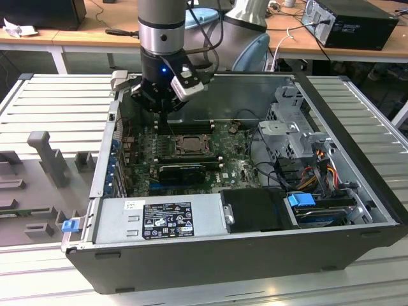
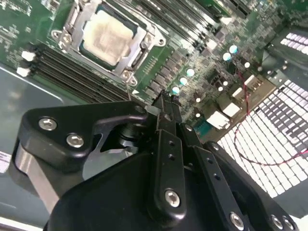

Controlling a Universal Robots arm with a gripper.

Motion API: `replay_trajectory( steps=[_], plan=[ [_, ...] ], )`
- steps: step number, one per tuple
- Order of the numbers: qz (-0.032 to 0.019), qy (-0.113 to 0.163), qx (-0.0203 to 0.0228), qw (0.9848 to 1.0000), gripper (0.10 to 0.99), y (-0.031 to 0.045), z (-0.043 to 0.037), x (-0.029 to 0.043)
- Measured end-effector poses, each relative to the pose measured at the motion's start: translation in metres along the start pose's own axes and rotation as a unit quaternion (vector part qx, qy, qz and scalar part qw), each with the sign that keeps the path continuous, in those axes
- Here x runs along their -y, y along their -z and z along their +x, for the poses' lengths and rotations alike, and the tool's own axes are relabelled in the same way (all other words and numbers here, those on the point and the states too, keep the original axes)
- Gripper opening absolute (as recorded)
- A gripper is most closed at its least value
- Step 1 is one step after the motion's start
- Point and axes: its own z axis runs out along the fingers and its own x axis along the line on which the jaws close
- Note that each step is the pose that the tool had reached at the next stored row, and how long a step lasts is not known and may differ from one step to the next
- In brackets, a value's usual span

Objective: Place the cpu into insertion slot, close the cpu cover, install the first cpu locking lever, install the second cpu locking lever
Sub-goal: 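Install the first cpu locking lever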

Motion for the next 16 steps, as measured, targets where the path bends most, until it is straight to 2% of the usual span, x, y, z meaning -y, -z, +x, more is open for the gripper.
replay_trajectory(
  steps=[2, 6, 12, 16],
  plan=[
    [0.0000, 0.000, 0.0004, 1.0000, 0.106, -0.0002, 0.0055, -0.0004],
    [-0.0001, 0.000, 0.0021, 1.0000, 0.106, -0.0003, 0.0101, -0.0007],
    [-0.0003, 0.000, 0.0022, 1.0000, 0.106, -0.0022, 0.0181, -0.0013],
    [-0.0021, 0.000, 0.0023, 1.0000, 0.106, -0.0076, 0.0181, -0.0037]
  ],
)
